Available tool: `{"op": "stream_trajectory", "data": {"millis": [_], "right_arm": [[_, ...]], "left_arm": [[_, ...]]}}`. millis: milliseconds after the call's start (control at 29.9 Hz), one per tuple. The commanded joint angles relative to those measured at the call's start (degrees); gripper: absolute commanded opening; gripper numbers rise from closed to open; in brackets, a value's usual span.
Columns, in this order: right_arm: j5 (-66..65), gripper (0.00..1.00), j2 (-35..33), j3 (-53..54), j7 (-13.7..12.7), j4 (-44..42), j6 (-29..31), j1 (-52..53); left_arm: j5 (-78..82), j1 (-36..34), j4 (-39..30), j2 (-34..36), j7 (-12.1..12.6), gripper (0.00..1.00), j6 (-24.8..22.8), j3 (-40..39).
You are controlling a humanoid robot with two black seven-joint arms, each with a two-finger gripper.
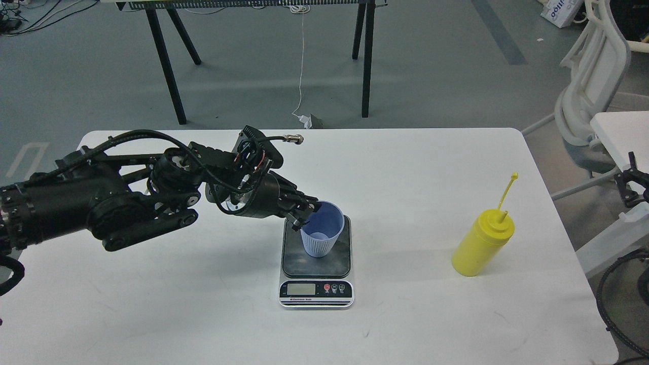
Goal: Pour seasoning into cup on scale with both arms
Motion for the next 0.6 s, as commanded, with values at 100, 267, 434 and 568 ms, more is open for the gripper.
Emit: {"op": "stream_trajectory", "data": {"millis": [100, 267, 434, 568], "right_arm": [[0.0, 0.99, -0.1, 0.0, -0.1, 0.1, 0.0, -0.1], [0.1, 0.99, -2.1, 0.0, -0.1, 1.2, 0.0, -2.3], [0.4, 1.0, -2.6, 0.0, -0.2, 7.5, 0.0, -9.3], [0.4, 0.99, -3.1, -0.1, -0.7, 17.9, 0.0, -18.2]], "left_arm": [[-4.7, 0.0, -0.2, 0.8, -0.7, 0.79, -0.3, -0.6], [-16.0, -0.1, -0.4, 4.9, -1.0, 0.98, 0.3, -8.0], [-41.1, 3.7, 3.0, 4.9, -1.1, 0.99, 0.3, -19.1], [-61.8, 5.6, 4.9, 4.1, -1.8, 1.0, 0.3, -24.4]]}}
